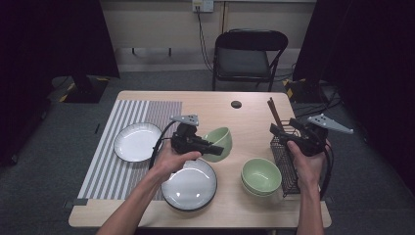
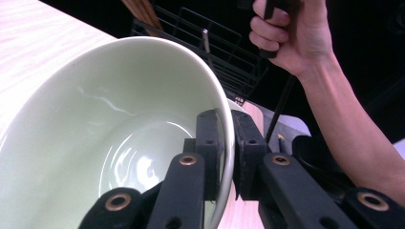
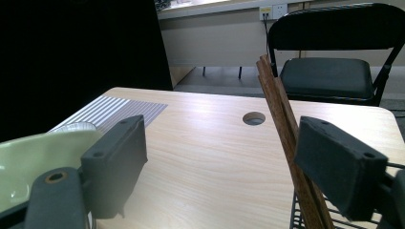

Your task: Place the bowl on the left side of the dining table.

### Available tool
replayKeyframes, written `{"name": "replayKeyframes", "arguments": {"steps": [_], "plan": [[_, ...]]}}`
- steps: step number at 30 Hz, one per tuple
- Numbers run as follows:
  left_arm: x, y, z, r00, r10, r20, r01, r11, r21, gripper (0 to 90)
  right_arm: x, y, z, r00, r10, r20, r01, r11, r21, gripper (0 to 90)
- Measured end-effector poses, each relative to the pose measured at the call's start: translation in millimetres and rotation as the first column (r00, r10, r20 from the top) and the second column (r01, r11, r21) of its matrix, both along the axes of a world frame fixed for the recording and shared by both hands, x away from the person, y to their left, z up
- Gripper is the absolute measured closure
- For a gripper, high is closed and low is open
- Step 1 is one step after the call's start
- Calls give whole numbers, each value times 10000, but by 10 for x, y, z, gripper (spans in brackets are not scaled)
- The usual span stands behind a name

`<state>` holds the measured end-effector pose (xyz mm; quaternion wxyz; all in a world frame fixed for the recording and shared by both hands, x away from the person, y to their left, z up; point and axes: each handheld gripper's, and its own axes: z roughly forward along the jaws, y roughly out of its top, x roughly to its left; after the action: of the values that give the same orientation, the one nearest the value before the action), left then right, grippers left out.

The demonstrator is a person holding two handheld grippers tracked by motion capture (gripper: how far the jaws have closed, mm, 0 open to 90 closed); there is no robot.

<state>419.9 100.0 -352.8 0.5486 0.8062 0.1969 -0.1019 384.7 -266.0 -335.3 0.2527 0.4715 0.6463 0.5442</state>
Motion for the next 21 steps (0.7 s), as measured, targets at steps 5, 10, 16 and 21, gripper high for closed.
{"name": "replayKeyframes", "arguments": {"steps": [5, 10, 16, 21], "plan": [[40, 174, 18, 9990, 434, 66, -434, 9991, -35, 832, 4, 21, -3, 10000, 59, -19, -60, 10000, -62, 172], [53, 387, -6, 9962, 864, 44, -864, 9962, -52, 832, 8, 31, -15, 10000, 75, -63, -75, 9999, -86, 172], [69, 625, -48, 9908, 1350, 52, -1350, 9908, -57, 832, 22, 61, -24, 9999, 93, -117, -95, 9998, -167, 174], [99, 795, -44, 9818, 1890, 174, -1890, 9820, -21, 831, 30, 90, -32, 9997, 113, -224, -119, 9995, -281, 174]]}}
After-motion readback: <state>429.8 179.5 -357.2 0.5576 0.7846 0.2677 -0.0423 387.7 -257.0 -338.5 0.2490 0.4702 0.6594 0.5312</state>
